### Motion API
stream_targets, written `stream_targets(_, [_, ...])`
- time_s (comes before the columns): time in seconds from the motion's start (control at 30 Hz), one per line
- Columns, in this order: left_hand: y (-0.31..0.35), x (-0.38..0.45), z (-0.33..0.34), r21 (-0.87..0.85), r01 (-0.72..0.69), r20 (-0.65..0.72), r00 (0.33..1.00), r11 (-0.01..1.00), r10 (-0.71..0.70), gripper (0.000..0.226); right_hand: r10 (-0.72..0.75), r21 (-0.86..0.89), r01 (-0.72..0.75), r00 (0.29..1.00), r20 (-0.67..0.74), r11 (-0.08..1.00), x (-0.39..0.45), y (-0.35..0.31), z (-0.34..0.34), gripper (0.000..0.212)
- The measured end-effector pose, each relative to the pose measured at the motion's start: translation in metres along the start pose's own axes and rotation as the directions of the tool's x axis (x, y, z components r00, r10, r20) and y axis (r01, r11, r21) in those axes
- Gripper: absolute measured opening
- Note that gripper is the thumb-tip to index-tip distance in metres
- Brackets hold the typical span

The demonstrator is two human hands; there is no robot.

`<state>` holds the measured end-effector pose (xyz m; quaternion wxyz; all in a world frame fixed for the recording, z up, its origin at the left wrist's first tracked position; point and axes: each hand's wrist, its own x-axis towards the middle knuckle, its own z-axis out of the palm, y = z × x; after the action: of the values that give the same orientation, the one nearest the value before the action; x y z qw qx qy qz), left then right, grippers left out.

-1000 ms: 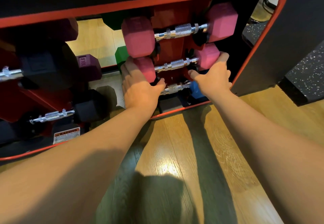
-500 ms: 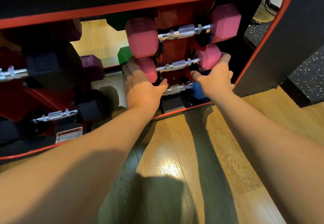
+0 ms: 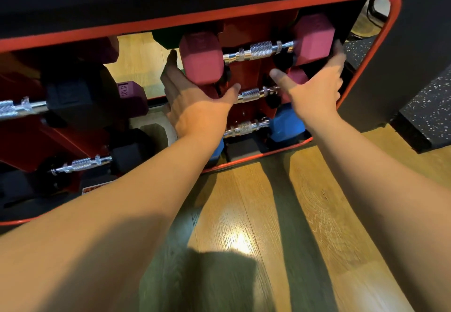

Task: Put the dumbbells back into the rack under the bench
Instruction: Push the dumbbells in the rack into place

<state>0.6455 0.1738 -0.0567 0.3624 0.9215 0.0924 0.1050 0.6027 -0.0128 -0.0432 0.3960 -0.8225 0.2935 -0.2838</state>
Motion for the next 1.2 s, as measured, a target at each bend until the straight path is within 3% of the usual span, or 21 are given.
stream_targets(0.13, [0.004,-0.005,-0.009,-0.044,0.011,0.1,0.995,0.999,-0.007,0.108,0.008,0.187,-0.014,0.999,0.034,0.982,0.005,-0.013,-0.001,0.116])
stream_targets(0.3, [0.014,-0.01,-0.009,-0.109,-0.054,0.067,0.996,0.993,0.062,0.07,0.009,0.238,-0.017,0.999,0.037,0.971,0.005,-0.018,0.001,0.096])
stream_targets(0.5, [0.014,-0.008,-0.009,-0.131,-0.017,0.115,0.993,0.991,0.032,0.076,0.036,0.177,-0.039,0.999,0.02,0.983,0.005,-0.018,0.001,0.092])
stream_targets(1.2, [0.017,-0.011,-0.01,-0.18,-0.006,0.099,0.995,0.984,0.024,0.071,0.079,0.189,-0.081,0.997,0.018,0.979,0.0,-0.025,-0.002,0.087])
